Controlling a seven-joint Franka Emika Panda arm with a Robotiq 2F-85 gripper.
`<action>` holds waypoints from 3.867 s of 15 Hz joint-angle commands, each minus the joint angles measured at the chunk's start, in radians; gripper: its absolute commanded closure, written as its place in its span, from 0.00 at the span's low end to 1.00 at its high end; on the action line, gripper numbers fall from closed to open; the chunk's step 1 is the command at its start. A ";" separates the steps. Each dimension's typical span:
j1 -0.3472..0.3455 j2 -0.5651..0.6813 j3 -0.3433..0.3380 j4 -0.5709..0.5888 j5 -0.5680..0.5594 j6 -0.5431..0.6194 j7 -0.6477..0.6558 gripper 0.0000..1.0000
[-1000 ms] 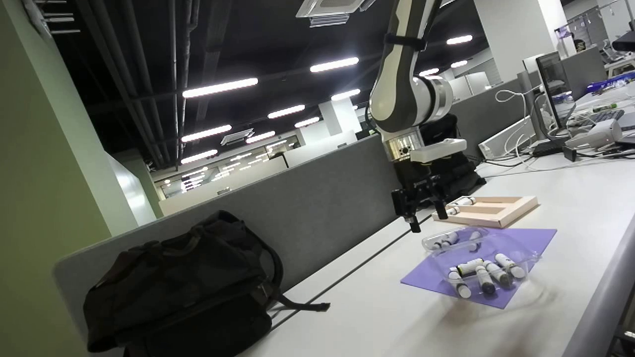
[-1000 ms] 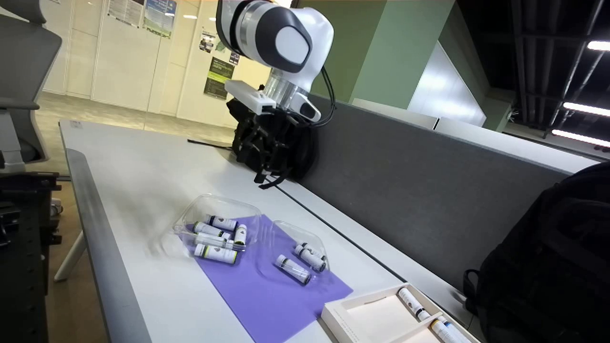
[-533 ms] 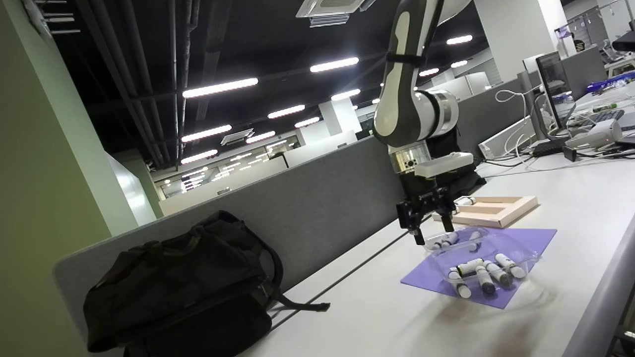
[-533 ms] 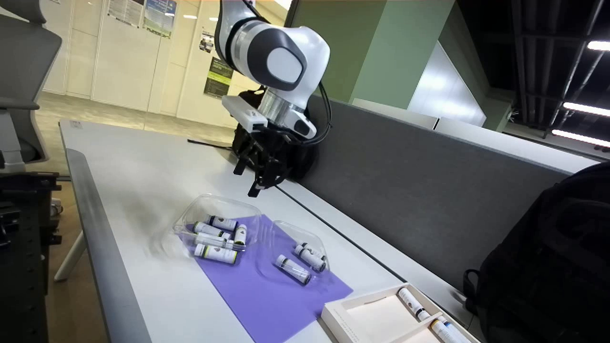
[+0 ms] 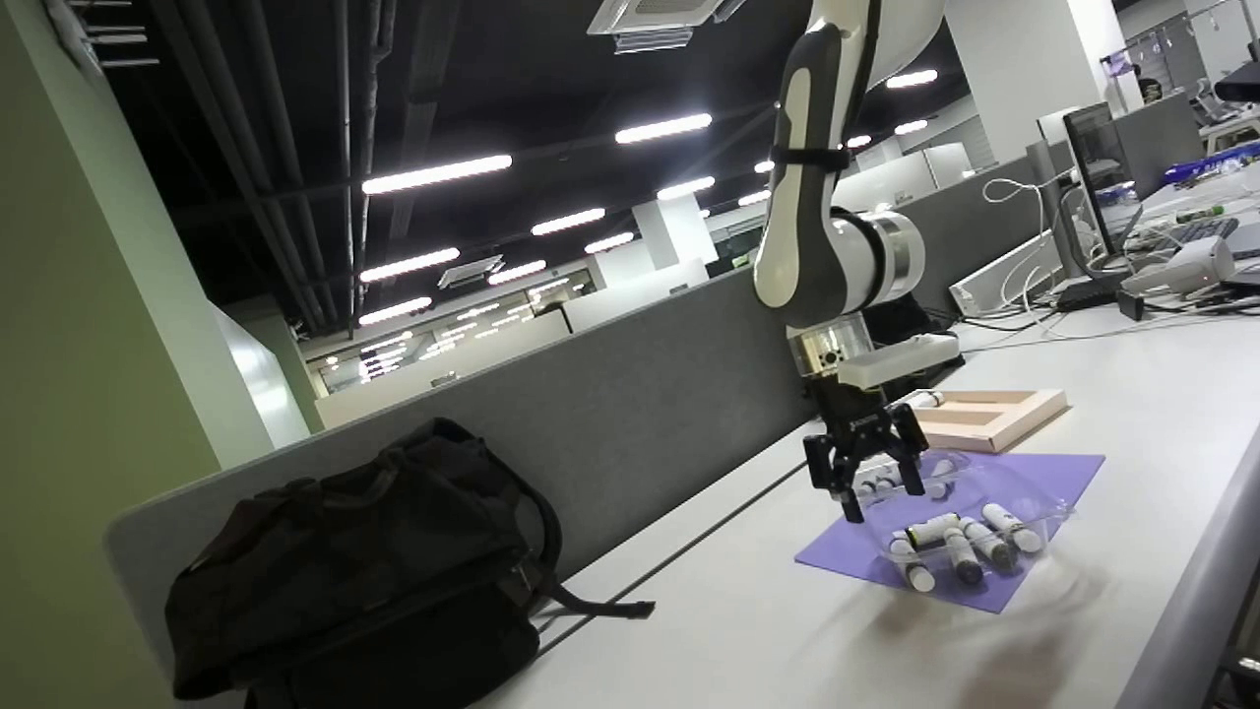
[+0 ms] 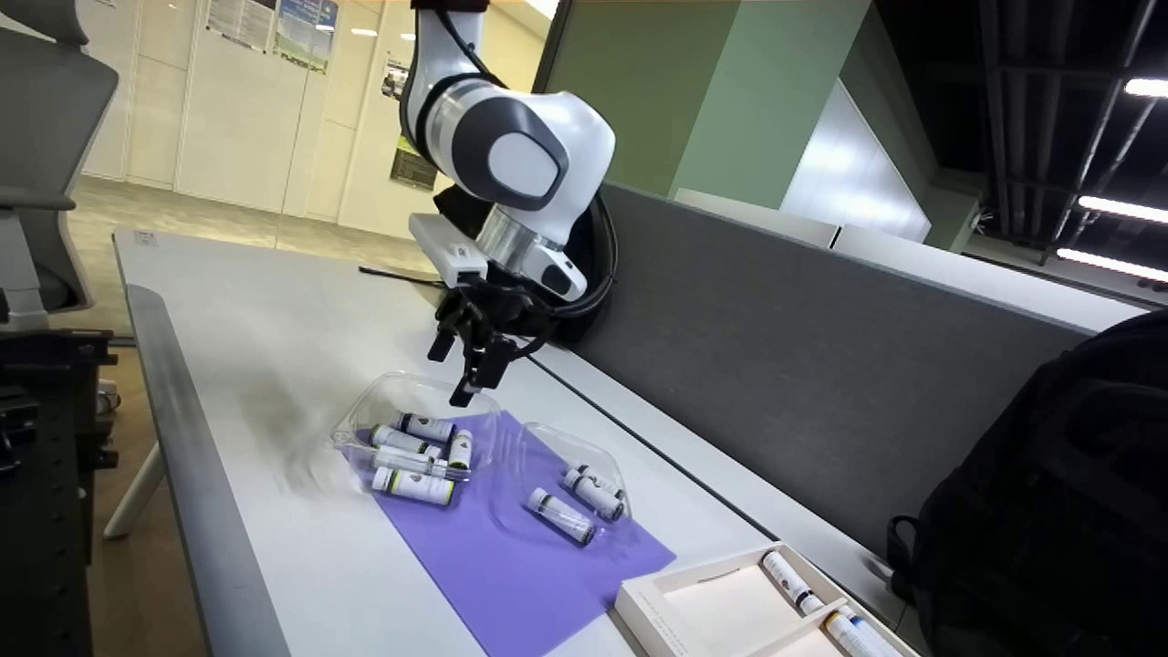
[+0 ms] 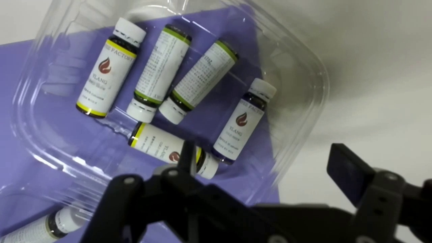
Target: Move a bottle from the container to the tray
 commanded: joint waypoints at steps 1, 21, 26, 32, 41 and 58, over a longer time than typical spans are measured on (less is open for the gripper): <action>-0.017 -0.011 0.014 -0.019 -0.002 -0.017 0.022 0.00; 0.005 0.088 -0.038 0.004 -0.071 0.053 0.081 0.00; 0.029 0.131 -0.048 0.032 -0.105 0.077 0.109 0.00; 0.111 0.146 -0.112 0.034 -0.197 0.093 0.187 0.00; 0.197 0.132 -0.166 0.032 -0.310 0.088 0.247 0.53; 0.119 0.100 -0.100 -0.058 -0.266 0.143 0.184 0.00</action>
